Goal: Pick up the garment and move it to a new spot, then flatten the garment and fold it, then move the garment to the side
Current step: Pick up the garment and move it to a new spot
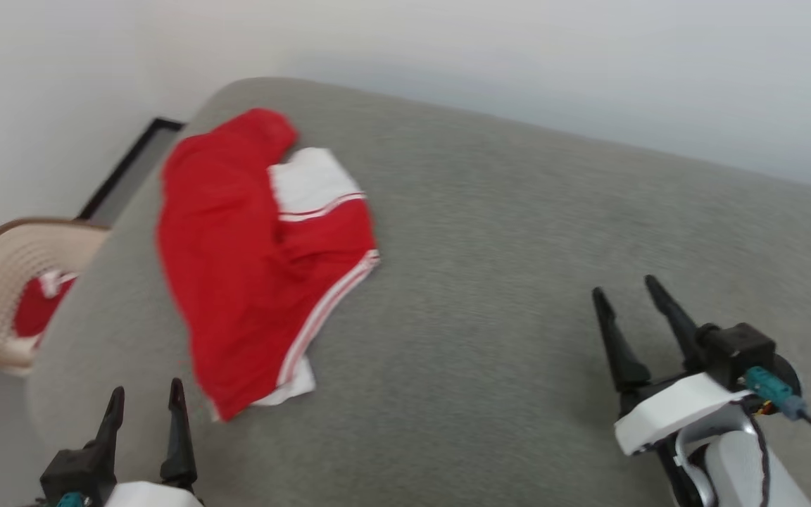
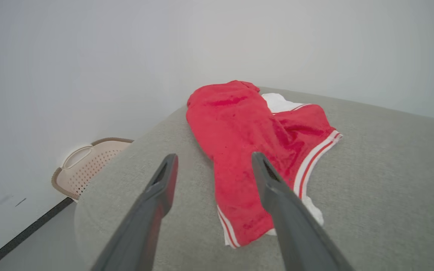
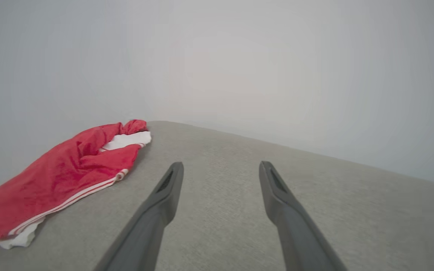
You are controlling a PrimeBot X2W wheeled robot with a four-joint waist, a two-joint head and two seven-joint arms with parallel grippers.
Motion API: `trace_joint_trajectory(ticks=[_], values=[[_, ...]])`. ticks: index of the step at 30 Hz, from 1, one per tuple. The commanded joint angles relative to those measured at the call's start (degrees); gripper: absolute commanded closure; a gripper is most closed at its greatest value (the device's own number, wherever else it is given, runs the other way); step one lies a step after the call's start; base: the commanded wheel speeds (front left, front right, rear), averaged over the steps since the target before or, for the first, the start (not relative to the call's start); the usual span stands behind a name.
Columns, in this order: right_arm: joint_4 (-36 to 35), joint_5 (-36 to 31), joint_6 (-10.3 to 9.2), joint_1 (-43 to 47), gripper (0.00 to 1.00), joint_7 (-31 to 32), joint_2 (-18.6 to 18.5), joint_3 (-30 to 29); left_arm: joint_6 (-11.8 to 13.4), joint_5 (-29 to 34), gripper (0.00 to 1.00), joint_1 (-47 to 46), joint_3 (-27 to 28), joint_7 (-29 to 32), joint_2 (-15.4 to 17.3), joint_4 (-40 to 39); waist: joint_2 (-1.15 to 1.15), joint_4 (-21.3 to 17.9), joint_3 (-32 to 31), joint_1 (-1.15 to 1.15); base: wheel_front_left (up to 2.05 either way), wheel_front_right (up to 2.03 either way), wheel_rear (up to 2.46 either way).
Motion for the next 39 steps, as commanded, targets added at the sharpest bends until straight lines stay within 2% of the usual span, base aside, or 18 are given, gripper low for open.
trace_joint_trajectory(ticks=[1,5,9,13,18,22,25,28,32,36,39], values=[[0.0,0.4,0.00,0.3,0.00,-0.3,0.0,0.4,0.2,-0.4,0.00,0.5,0.3,-0.3,-0.1,-0.2,0.00,3.4,-0.3,0.00,0.00,0.00,0.00],[0.2,1.0,0.00,-0.3,0.00,-0.3,-0.5,2.3,0.9,-1.6,0.00,1.5,-0.2,-0.2,-0.2,-1.1,0.00,6.2,-0.4,0.00,0.00,0.00,0.00],[0.4,1.5,-0.01,-1.4,0.00,-0.3,-1.0,3.0,2.0,-3.6,0.00,2.2,-1.4,-0.2,-0.3,-1.9,0.00,6.8,0.1,0.00,0.00,0.00,0.00],[0.3,1.7,-0.01,-2.7,0.00,-0.3,-1.6,4.1,2.0,-4.4,0.00,1.2,-2.2,-0.2,-0.3,-2.3,0.00,4.7,1.3,0.00,0.00,0.00,0.00],[0.3,2.1,0.00,-3.9,0.00,-0.3,-2.2,4.2,-0.4,-1.7,0.00,-4.2,-2.8,-0.2,0.7,-1.1,0.00,-0.3,3.7,0.00,0.00,0.00,0.00],[0.0,2.2,0.00,-4.5,0.00,-0.3,-2.3,4.0,-2.0,-3.0,0.00,-11.1,-3.7,-0.2,4.5,5.8,0.00,-5.5,6.0,0.00,0.00,0.00,0.00],[-0.1,2.5,-0.01,-4.4,0.00,-0.3,-2.0,3.3,-2.4,-5.0,0.00,-18.0,-4.9,3.0,9.3,13.4,0.00,-9.2,7.5,0.00,0.00,0.00,0.00],[-0.6,2.5,0.00,-5.0,0.00,-0.3,-1.7,2.9,-2.6,-8.6,0.00,-23.4,-9.1,9.5,14.4,19.6,0.00,-12.8,9.6,0.00,0.00,0.00,0.00],[-1.1,2.5,0.00,-5.9,0.00,-0.3,-1.4,2.3,-2.5,-16.7,0.00,-29.5,-15.4,20.9,21.9,25.5,0.00,-16.8,12.2,0.00,0.00,0.00,0.00],[-1.5,2.7,0.00,-7.0,0.00,-0.3,-0.9,1.9,-2.5,-26.7,0.00,-32.7,-19.6,32.5,26.7,28.3,0.00,-20.1,14.3,0.00,0.00,0.00,0.00],[-2.0,2.8,0.00,-7.7,0.00,-0.3,-0.6,1.8,-2.5,-32.4,0.00,-33.7,-21.4,37.6,29.7,28.8,0.00,-22.2,15.9,0.00,0.00,0.00,0.00]])
